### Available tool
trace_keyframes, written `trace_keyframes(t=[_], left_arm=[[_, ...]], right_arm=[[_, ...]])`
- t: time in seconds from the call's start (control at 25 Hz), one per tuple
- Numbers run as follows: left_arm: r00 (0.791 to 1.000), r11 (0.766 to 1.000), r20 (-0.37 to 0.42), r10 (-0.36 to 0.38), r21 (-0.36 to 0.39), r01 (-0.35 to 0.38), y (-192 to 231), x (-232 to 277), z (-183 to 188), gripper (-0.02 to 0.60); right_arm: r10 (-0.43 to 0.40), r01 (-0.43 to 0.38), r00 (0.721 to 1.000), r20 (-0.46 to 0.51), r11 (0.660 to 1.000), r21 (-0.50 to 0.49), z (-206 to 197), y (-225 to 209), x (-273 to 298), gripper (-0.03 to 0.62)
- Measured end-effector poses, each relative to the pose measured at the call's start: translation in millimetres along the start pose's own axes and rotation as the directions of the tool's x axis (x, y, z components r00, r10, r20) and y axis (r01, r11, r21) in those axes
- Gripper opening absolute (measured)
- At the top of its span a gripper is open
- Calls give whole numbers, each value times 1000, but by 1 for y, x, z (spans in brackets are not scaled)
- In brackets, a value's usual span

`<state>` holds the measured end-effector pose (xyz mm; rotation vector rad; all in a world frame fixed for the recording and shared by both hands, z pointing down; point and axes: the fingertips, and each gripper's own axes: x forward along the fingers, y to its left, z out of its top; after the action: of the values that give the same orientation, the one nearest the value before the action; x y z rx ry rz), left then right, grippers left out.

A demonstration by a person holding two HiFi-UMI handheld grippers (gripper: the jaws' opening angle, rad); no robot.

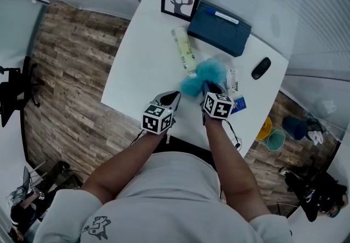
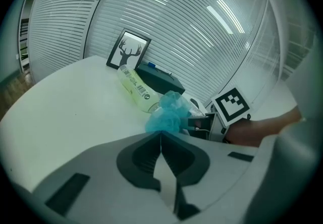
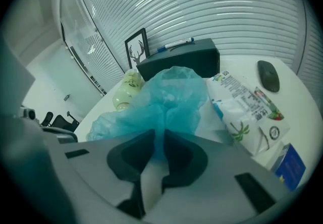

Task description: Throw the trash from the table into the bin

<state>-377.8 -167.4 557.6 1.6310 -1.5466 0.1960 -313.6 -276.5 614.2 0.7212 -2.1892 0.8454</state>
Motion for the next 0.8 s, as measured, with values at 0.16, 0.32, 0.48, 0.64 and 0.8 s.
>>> trace_keyframes(t=[0.16, 0.32, 0.48, 0.64, 0.8], left_arm=[[1000, 1000, 5, -4, 6, 4, 0, -7, 2, 8], [1000, 1000, 14, -20, 24, 20, -4, -15, 7, 8], [998, 997, 27, -51, 56, 49, -11, -26, 14, 7], [996, 994, 40, -82, 81, 79, -16, -39, 24, 8], [991, 984, 55, -126, 131, 118, -25, -57, 36, 7]], right_arm=[[0, 1, 1000, 29, 1000, -13, 3, 8, -11, 11], [-2, 5, 998, 66, 999, -34, 12, 19, -23, 9], [-24, 27, 993, 112, 999, -23, 19, 26, -43, 9], [-63, 62, 986, 155, 998, 12, 22, 29, -64, 9], [-100, 95, 972, 211, 995, 34, 26, 39, -89, 9]])
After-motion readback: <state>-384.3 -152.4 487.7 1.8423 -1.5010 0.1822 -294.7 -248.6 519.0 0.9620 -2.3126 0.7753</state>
